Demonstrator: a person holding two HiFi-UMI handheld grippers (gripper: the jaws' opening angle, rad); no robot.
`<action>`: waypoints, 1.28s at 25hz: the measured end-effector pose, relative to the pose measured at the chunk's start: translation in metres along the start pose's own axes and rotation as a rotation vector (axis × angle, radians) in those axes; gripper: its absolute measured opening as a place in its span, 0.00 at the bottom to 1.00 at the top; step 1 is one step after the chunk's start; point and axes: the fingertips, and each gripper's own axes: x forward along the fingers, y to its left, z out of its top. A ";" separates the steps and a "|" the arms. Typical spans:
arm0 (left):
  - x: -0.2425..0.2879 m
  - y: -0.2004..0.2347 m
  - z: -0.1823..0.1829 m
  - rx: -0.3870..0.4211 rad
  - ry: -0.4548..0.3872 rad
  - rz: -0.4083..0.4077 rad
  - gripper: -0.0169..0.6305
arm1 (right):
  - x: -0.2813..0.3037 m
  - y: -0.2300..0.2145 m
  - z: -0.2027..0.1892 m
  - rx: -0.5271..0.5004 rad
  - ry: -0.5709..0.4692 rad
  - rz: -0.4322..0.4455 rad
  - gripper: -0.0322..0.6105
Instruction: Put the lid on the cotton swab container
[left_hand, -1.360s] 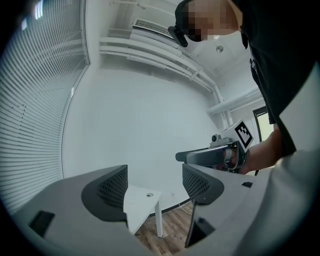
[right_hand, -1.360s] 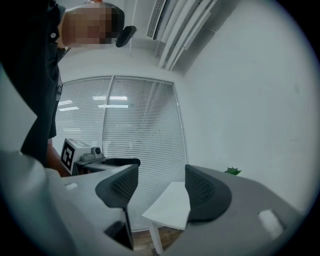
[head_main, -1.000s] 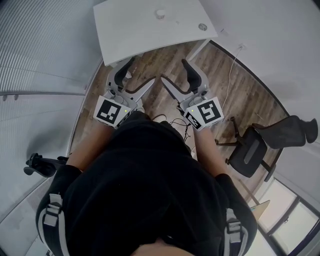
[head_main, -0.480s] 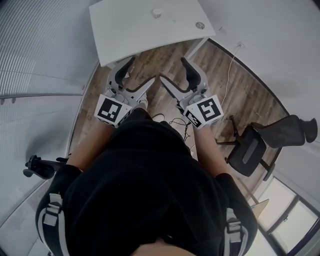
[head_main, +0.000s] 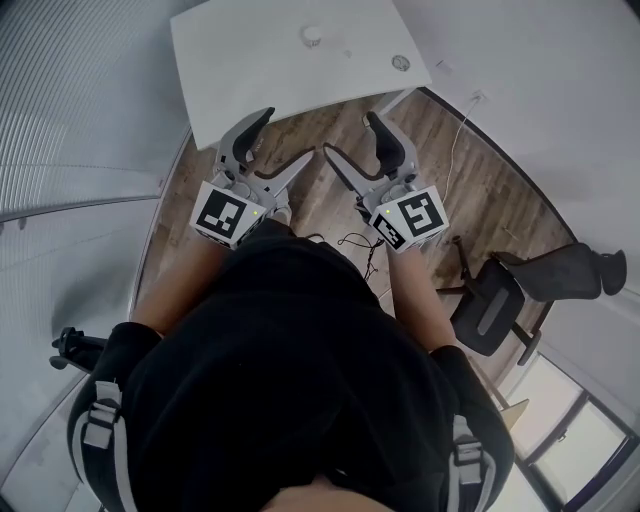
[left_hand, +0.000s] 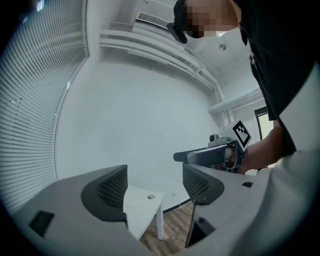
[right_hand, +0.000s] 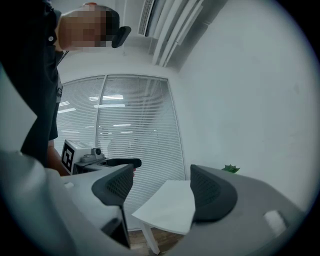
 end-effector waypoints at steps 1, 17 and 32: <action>0.003 0.007 -0.002 -0.001 0.009 -0.001 0.54 | 0.006 -0.005 -0.001 0.004 0.004 -0.002 0.60; 0.055 0.121 -0.016 -0.045 0.028 -0.018 0.54 | 0.107 -0.067 -0.003 0.030 0.050 -0.062 0.60; 0.099 0.180 -0.038 -0.059 0.046 -0.033 0.53 | 0.158 -0.112 -0.014 0.044 0.084 -0.082 0.60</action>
